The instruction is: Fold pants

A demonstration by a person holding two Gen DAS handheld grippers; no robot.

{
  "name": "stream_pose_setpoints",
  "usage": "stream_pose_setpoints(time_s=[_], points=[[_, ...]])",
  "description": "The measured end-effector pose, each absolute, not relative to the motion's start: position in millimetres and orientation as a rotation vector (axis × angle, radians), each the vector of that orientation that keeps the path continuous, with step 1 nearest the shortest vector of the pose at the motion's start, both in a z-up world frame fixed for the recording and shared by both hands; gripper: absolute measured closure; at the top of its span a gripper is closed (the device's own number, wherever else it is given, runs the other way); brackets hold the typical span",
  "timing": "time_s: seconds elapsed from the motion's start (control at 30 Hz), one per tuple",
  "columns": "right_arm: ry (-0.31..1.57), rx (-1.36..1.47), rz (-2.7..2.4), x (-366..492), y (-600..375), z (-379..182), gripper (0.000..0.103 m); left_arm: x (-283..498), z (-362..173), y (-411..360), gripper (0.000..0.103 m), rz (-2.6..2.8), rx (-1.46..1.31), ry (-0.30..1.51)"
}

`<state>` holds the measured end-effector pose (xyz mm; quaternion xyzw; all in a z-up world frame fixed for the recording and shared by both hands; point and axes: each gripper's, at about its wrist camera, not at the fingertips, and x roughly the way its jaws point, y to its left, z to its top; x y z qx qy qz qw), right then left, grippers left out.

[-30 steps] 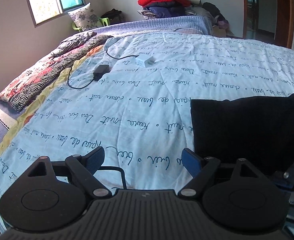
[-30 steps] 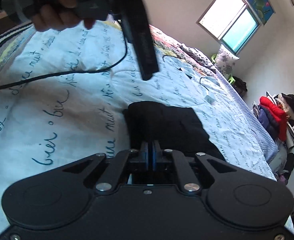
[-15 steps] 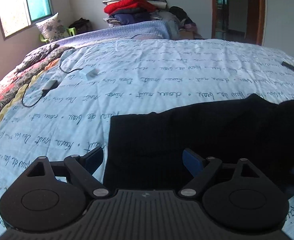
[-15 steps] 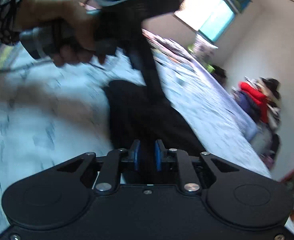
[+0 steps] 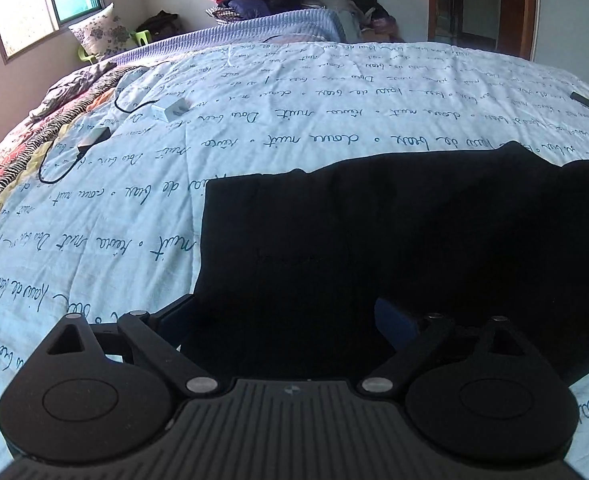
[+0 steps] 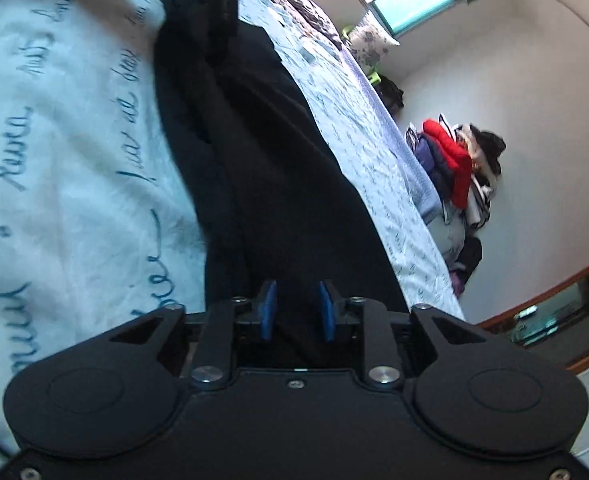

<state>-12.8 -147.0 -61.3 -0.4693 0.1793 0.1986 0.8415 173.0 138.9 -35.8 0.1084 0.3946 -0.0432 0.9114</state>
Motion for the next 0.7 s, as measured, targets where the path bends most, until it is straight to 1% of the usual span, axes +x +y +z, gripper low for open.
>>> stream_pose_setpoints(time_s=[0.1,0.13,0.17,0.23,0.27,0.3,0.33,0.37,0.5,0.53,0.6,0.67,0.7], points=[[0.39,-0.979,0.43,-20.6,-155.1,-60.7,0.062,172.6,-37.9,139.5,0.003,-0.081,0.221,0.811],[0.382,-0.977,0.42,-18.5,-156.0,-63.3,0.062,172.6,-37.6,139.3,0.003,-0.073,0.212,0.814],[0.38,-0.974,0.41,-14.0,-156.5,-65.8,0.063,171.6,-36.0,138.4,0.006,-0.063,0.203,0.812],[0.364,-0.96,0.392,-4.4,-154.8,-70.0,0.065,165.7,-30.2,131.8,0.008,-0.066,0.21,0.792],[0.364,-0.95,0.382,1.1,-153.5,-70.6,0.07,160.1,-26.0,124.7,0.007,-0.088,0.233,0.778],[0.378,-0.931,0.378,4.4,-152.7,-71.2,0.084,153.8,-22.6,117.7,0.006,-0.115,0.257,0.76],[0.404,-0.901,0.388,8.1,-152.9,-69.4,0.094,144.7,-18.9,108.5,0.006,-0.157,0.297,0.73],[0.424,-0.861,0.398,8.5,-155.4,-67.5,0.1,135.2,-16.5,99.2,0.006,-0.201,0.347,0.696],[0.457,-0.697,0.425,11.9,-169.6,-51.5,0.1,94.1,-26.5,56.7,0.003,-0.424,0.663,0.54],[0.454,-0.668,0.43,11.6,-172.5,-47.1,0.1,87.6,-31.8,48.1,0.005,-0.451,0.733,0.502],[0.445,-0.637,0.436,10.5,-175.3,-40.6,0.1,81.5,-40.2,35.7,0.012,-0.491,0.823,0.46],[0.434,-0.622,0.433,7.6,-177.7,-39.7,0.1,85.4,-43.0,28.9,0.031,-0.552,0.826,0.486],[0.434,-0.613,0.431,8.1,-179.0,-39.0,0.1,89.4,-43.2,27.8,0.036,-0.582,0.807,0.509]])
